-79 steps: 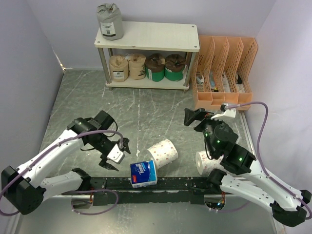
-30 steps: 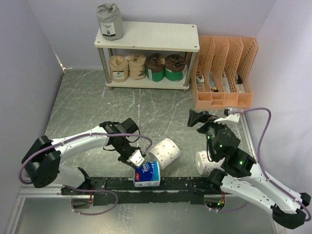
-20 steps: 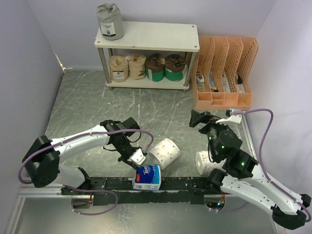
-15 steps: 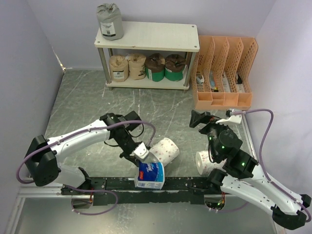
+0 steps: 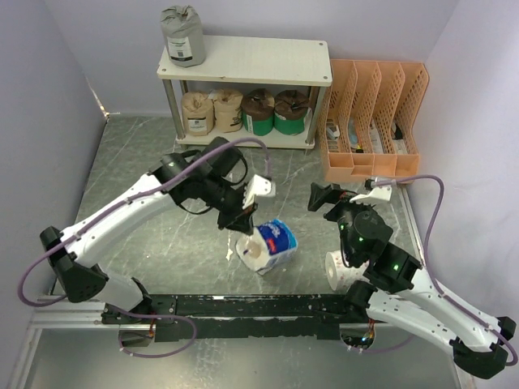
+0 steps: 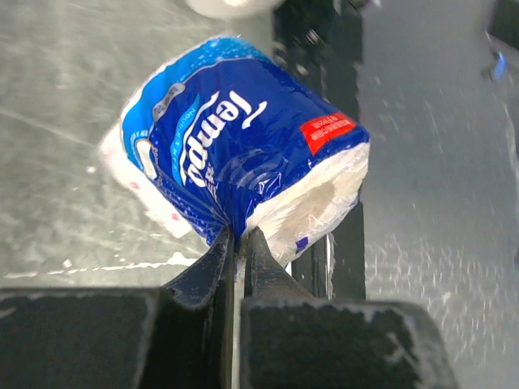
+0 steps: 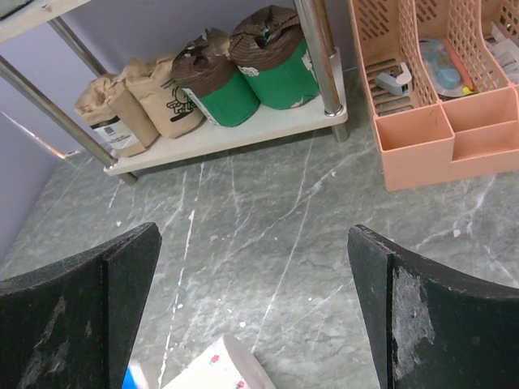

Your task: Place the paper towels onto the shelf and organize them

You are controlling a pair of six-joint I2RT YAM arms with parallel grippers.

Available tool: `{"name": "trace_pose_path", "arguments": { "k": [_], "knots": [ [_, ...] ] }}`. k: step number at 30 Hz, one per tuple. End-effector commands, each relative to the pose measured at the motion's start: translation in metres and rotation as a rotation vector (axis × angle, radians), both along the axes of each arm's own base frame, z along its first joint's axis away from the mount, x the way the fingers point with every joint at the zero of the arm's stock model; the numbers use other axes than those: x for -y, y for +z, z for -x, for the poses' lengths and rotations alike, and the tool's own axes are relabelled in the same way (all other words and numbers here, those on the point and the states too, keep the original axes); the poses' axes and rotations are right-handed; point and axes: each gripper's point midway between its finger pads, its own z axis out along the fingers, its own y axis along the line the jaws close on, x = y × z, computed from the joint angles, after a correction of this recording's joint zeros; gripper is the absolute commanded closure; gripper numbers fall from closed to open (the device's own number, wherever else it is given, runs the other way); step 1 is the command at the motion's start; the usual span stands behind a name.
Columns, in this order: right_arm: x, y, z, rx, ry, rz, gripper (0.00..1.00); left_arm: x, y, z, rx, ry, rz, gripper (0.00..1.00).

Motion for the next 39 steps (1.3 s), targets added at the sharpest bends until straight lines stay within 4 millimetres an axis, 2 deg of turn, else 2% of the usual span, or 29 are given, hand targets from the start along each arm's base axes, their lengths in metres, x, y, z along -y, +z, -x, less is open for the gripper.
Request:
{"name": "trace_pose_path", "arguments": {
  "k": [1,3,5,7,13,16,19,22,23,24,26,32,39],
  "knots": [
    [-0.002,0.014,-0.002,0.032,0.001,-0.043,0.00,0.015,0.079,-0.043,0.054,0.447,0.179,0.93],
    [-0.004,0.013,-0.003,0.029,0.002,-0.044,0.00,0.010,0.111,-0.063,0.080,0.635,0.282,0.93],
    [-0.004,0.012,-0.003,0.027,0.002,-0.046,0.00,0.009,0.128,-0.080,0.068,0.773,0.313,0.93],
    [-0.004,0.011,-0.003,0.024,0.001,-0.050,0.00,0.010,0.136,-0.091,0.026,0.854,0.321,0.93],
    [0.001,0.011,0.000,0.024,-0.006,-0.072,0.00,0.023,0.154,-0.107,-0.186,0.921,0.384,0.93],
    [0.004,0.010,0.002,0.022,-0.010,-0.081,0.00,0.025,0.154,-0.112,-0.251,0.933,0.397,0.93],
    [0.008,0.009,0.005,0.020,-0.015,-0.087,0.00,0.022,0.132,-0.116,-0.256,0.953,0.360,0.93],
    [0.012,0.009,0.007,0.024,-0.021,-0.087,0.00,0.011,0.080,-0.123,-0.275,1.005,0.279,0.93],
    [0.013,0.009,0.007,0.025,-0.024,-0.083,0.00,0.006,0.051,-0.124,-0.293,1.026,0.231,0.93],
    [0.014,0.009,0.007,0.027,-0.027,-0.081,0.00,0.002,0.034,-0.126,-0.300,1.044,0.208,0.93],
    [0.014,0.010,0.007,0.030,-0.029,-0.075,0.00,-0.004,0.014,-0.134,-0.307,1.075,0.196,0.93],
    [0.008,0.008,0.004,0.021,-0.019,-0.064,0.00,-0.009,-0.004,-0.150,-0.330,1.113,0.188,0.93],
    [0.010,0.006,0.005,0.022,-0.020,-0.060,0.00,-0.013,-0.043,-0.143,-0.355,1.100,0.124,0.93]
  ]
}}
